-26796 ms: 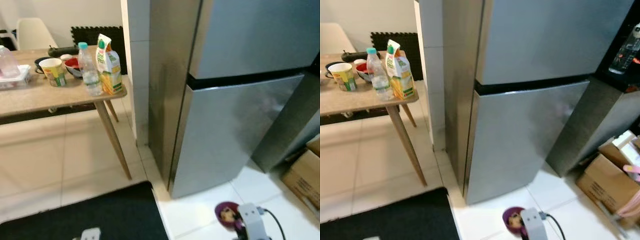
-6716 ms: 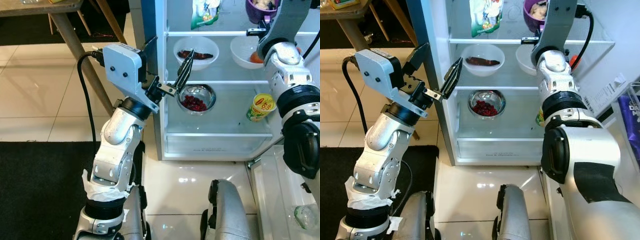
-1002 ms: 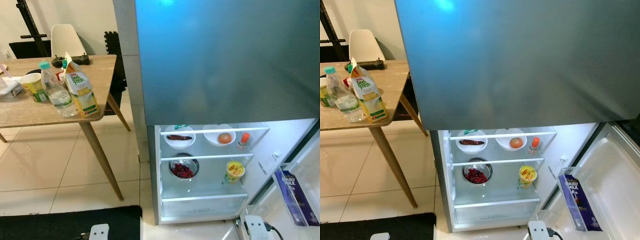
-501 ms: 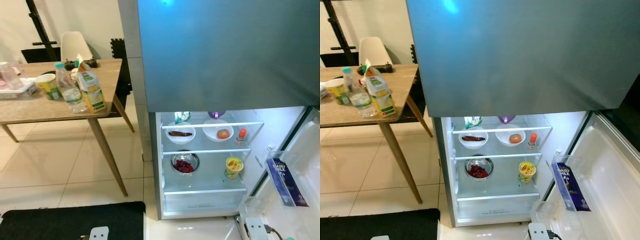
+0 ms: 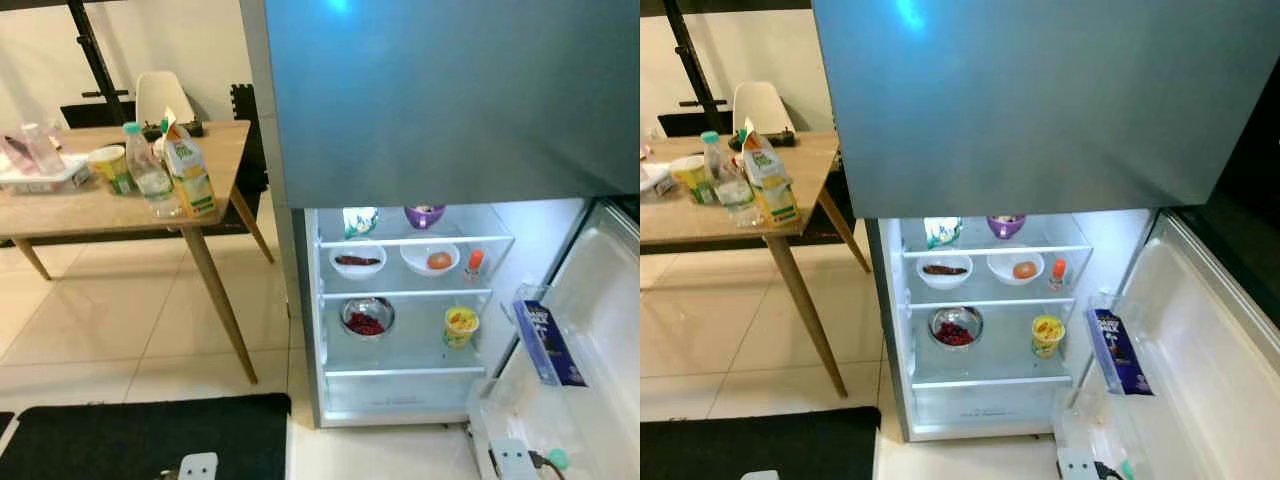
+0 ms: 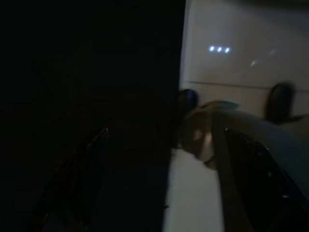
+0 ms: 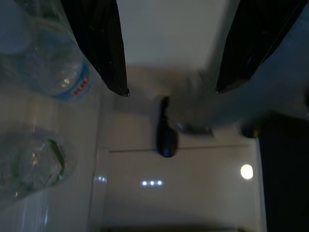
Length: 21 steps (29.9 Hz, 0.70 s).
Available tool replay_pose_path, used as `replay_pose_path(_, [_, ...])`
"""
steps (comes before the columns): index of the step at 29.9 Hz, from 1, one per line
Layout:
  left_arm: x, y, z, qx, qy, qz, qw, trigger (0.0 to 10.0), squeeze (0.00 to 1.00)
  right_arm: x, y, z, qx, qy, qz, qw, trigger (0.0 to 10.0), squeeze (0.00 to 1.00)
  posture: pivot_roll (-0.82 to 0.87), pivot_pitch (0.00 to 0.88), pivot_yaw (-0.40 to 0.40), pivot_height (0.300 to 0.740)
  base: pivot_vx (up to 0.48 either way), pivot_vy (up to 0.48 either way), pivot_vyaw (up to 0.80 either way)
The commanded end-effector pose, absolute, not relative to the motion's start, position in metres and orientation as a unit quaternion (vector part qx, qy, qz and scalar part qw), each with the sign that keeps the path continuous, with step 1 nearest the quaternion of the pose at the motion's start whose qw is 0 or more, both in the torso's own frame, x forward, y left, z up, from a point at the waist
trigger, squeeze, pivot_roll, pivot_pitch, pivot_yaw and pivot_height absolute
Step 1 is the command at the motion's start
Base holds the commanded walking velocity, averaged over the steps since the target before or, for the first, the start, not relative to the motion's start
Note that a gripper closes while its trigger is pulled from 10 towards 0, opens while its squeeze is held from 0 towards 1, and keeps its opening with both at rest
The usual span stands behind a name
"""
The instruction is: Restocking fridge
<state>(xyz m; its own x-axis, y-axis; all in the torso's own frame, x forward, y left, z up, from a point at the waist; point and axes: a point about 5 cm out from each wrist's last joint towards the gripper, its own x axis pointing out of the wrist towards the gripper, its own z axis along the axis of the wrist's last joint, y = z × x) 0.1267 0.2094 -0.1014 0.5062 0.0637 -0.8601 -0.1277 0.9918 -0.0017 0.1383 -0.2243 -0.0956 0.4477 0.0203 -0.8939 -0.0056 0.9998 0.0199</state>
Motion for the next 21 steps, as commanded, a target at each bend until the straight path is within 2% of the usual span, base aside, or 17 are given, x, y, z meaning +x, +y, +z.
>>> replay_pose_path(1, [0.1172,0.2072,-0.105,-0.033,0.509,0.054,0.858,10.0,0.0,0.1495,-0.2253,-0.0913,0.003,0.513,0.008,0.859,10.0,0.0,-0.05,0.0,-0.03,0.74,-0.356,0.0,0.0])
replay_pose_path(21, [0.1168,0.2068,-0.1051,-0.034,0.51,0.054,0.858,10.0,0.0,0.1474,-0.2255,-0.0919,0.009,0.514,0.005,0.858,10.0,0.0,-0.06,0.0,-0.028,0.74,-0.359,0.0,0.0])
